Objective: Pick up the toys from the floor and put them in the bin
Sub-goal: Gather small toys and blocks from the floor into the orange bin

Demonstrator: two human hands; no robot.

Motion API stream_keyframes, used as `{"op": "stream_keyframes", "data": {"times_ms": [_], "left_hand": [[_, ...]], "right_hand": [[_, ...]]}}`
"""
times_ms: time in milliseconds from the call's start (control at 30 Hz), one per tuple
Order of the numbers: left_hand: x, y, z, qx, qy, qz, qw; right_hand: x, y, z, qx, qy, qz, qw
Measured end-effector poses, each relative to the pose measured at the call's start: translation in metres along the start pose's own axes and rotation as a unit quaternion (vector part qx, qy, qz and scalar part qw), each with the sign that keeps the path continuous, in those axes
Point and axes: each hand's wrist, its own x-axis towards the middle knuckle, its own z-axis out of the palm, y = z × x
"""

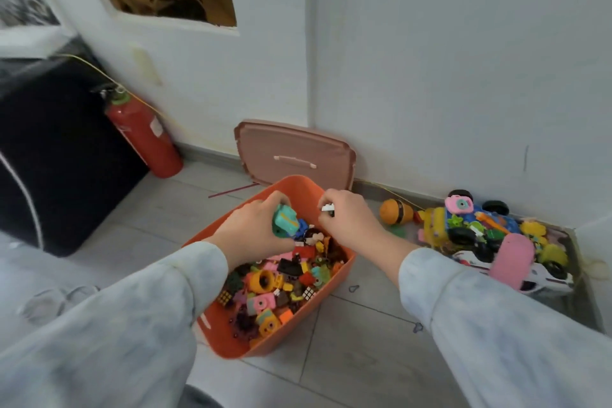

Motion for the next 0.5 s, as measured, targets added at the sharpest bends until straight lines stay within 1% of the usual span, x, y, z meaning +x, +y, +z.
{"op": "stream_keyframes", "data": {"times_ms": [167,300,400,500], "left_hand": [[-0.006,-0.031,0.009,0.034,-0.073,-0.016,0.997],[-0.017,-0.054,0.016,0.039,-0.107,-0.039,0.993],[-0.021,-0.064,0.02,0.045,-0.151,-0.057,0.986],[-0.021,-0.07,0.023,0.057,-0.2,-0.077,0.975]], "right_hand": [[-0.002,-0.003,0.034,-0.024,-0.059,-0.03,0.998],[-0.008,-0.001,0.056,-0.03,-0.123,-0.053,0.991],[-0.011,-0.005,0.064,-0.007,-0.163,-0.045,0.986],[-0.012,-0.014,0.061,0.043,-0.248,0.002,0.968]]}}
